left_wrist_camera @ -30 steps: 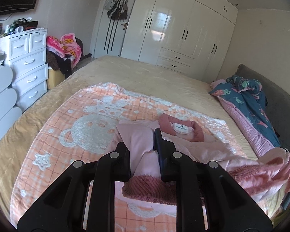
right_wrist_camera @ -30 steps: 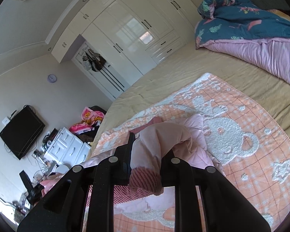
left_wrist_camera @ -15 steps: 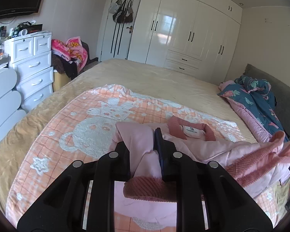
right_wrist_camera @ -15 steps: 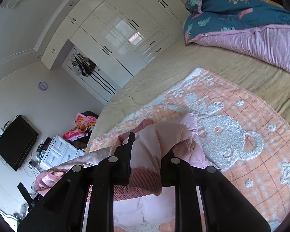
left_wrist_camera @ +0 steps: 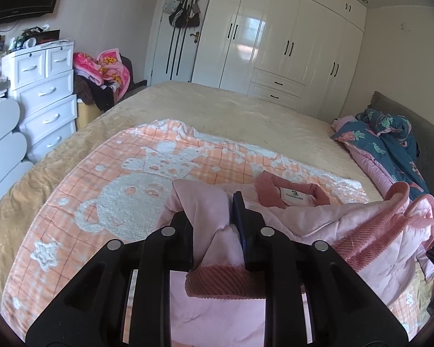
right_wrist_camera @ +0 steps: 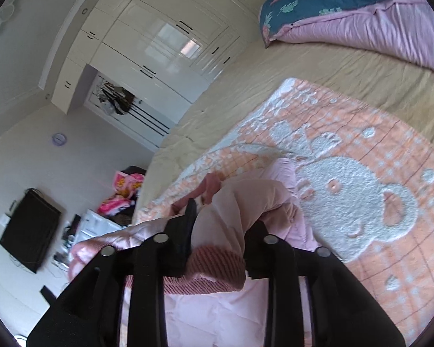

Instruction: Fold large clothes

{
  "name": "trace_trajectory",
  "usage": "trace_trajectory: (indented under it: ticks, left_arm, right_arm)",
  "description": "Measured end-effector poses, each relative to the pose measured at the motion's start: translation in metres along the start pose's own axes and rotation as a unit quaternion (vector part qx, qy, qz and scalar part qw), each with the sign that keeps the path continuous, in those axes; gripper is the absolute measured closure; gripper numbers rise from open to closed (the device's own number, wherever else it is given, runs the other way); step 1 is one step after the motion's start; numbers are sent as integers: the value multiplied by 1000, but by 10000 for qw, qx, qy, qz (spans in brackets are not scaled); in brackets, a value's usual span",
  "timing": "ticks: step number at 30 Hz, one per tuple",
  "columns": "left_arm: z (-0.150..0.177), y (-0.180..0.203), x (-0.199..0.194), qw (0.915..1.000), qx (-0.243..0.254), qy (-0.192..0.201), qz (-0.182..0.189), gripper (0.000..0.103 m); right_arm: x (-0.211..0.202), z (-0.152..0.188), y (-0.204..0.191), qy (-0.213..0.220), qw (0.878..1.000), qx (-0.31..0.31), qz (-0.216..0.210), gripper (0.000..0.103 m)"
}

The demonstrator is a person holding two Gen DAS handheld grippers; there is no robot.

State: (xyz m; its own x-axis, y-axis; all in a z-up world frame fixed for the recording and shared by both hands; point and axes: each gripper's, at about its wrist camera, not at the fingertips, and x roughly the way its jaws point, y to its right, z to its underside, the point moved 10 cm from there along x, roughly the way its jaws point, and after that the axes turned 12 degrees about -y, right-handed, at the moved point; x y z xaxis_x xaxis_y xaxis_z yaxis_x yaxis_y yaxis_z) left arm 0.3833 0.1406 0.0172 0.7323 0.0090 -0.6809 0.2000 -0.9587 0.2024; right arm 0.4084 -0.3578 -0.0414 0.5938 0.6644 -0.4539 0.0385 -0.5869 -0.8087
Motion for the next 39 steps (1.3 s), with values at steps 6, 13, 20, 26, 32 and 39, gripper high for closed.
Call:
trace_trajectory:
  ticks: [6,13,20,26,32,39]
  left_arm:
    - [-5,-1,12,9999,-70,-29,102,89]
    - [-2,6,23,9999,30,-80,63,84]
    - [-1,15,18,9998,172,-47,-43,79]
    - [-1,26,9,9996,255,-8,105,47]
    - [-4,38,-17,9981,527,304,-134,28]
    - [-2,37,-42,9966,572,489,-323,13]
  right_arm:
    - [-35,9,-19,578,9966,-253,-524,25]
    - [-13,48,-19,378,9849,-1382,969,18]
    - [49,85,13,-534,9528,-1977,2240,16]
    - [55,90,23,-565,9609,-1705,2108,15]
    - [39,84,12,-386,9670,-1618,1931,15]
    - [11,80,-17,-6,9626,-1903,1930,15]
